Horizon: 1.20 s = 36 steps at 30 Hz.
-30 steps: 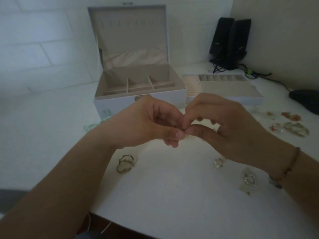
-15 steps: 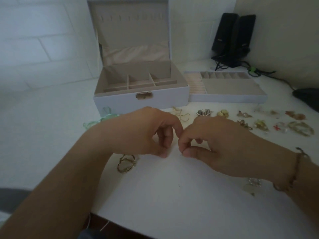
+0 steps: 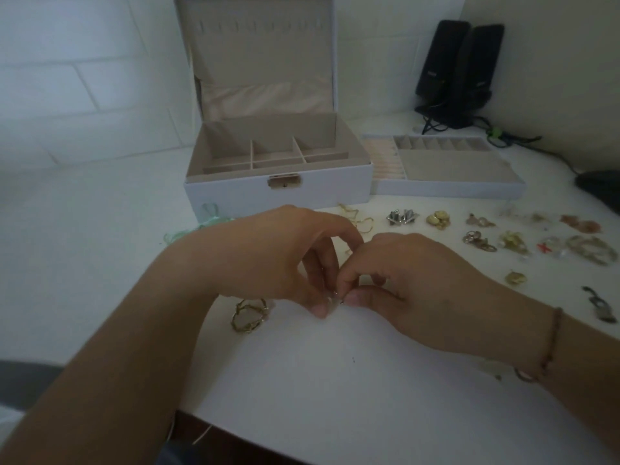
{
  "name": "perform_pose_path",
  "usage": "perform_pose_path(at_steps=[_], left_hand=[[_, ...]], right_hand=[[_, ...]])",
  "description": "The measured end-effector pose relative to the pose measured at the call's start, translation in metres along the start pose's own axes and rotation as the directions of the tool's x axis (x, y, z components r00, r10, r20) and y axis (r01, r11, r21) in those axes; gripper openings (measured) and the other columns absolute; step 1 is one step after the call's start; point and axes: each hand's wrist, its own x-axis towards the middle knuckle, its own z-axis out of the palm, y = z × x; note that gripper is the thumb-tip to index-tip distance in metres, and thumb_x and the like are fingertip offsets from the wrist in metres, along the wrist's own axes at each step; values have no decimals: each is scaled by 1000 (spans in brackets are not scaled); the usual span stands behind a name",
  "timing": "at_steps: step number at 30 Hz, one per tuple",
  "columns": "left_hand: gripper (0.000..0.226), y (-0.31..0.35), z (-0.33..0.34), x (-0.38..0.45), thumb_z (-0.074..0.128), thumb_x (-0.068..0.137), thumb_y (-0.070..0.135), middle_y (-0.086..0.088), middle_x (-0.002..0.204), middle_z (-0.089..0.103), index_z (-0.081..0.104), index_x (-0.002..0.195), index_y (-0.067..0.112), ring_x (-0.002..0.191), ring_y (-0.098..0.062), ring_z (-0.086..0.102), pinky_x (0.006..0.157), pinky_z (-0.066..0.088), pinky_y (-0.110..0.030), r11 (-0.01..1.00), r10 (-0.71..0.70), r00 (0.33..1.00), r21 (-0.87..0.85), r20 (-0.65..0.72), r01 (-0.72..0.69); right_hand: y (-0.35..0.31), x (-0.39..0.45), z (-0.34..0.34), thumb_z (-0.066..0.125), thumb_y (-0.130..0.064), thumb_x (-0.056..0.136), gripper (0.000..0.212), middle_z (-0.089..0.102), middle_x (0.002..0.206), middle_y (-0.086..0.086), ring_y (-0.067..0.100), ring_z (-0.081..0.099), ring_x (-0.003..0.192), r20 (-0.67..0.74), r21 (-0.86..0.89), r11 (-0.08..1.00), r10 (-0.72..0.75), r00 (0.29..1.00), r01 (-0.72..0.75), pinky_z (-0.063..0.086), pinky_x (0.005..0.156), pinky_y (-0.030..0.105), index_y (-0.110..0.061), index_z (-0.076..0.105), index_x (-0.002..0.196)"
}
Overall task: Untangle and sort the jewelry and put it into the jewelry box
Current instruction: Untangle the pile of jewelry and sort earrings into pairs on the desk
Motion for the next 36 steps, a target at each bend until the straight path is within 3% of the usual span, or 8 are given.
perform_pose_path(at_steps=[6,12,15,18,21,25,28,36], left_hand=[[63,-7,-4,-2,85,71,15,13,90,72,53,122,36,82,4,68,71,43,-2,1000,-22,1000,15,-17,23],[62,-8,-8,-4,85,70,19,16,95,70,54,120,38,85,3,66,72,41,-4,1000,11,999,30,-35,-10],[55,-9,-9,-4,86,70,23,19,98,68,58,115,39,87,-1,66,75,45,-14,998,45,999,42,-27,-44],[45,-9,-6,-3,85,71,25,20,96,67,65,110,36,87,-2,65,75,46,-17,997,62,998,55,-4,-61],[35,-10,-3,0,83,73,30,18,95,68,70,104,36,88,-4,65,73,45,-15,992,92,996,80,19,-94],[21,-13,-1,4,79,77,31,19,91,68,73,95,38,89,-4,63,78,46,-16,990,103,994,93,26,-105],[15,-15,-2,4,78,79,31,19,88,68,73,91,38,88,-3,64,88,50,-27,990,98,994,101,41,-102],[15,-20,-5,1,79,76,32,19,85,68,72,87,40,87,-2,64,75,47,-14,990,73,997,117,12,-74]], right_hand=[[-1,5,5,53,-37,80,14,61,86,-20,-3,47,79,26,52,998,-20,999,19,46,75,29,-33,65,87],[-1,7,-3,57,-33,83,12,55,75,-28,-9,49,71,-71,85,996,-34,997,40,42,69,19,-36,67,90],[9,2,-31,62,-29,88,11,60,74,-29,4,57,73,-124,78,997,22,992,-13,41,64,12,-37,69,91],[28,-10,-60,67,-27,82,15,63,79,-28,8,58,77,-39,75,996,44,998,-41,41,65,9,-42,69,86],[46,-21,-73,71,-36,77,16,66,90,-24,7,59,85,179,70,996,34,983,-47,42,71,11,-47,69,88],[52,-24,-68,70,-53,72,29,64,104,-19,6,55,104,364,60,998,-17,931,-5,45,91,30,-50,64,100],[46,-22,-64,70,-51,72,31,65,100,-13,11,55,104,380,159,986,-101,919,43,45,92,38,-42,65,101],[39,-13,-45,72,-40,80,9,67,88,-18,8,54,97,349,103,989,-136,927,107,45,86,34,-40,69,89]])
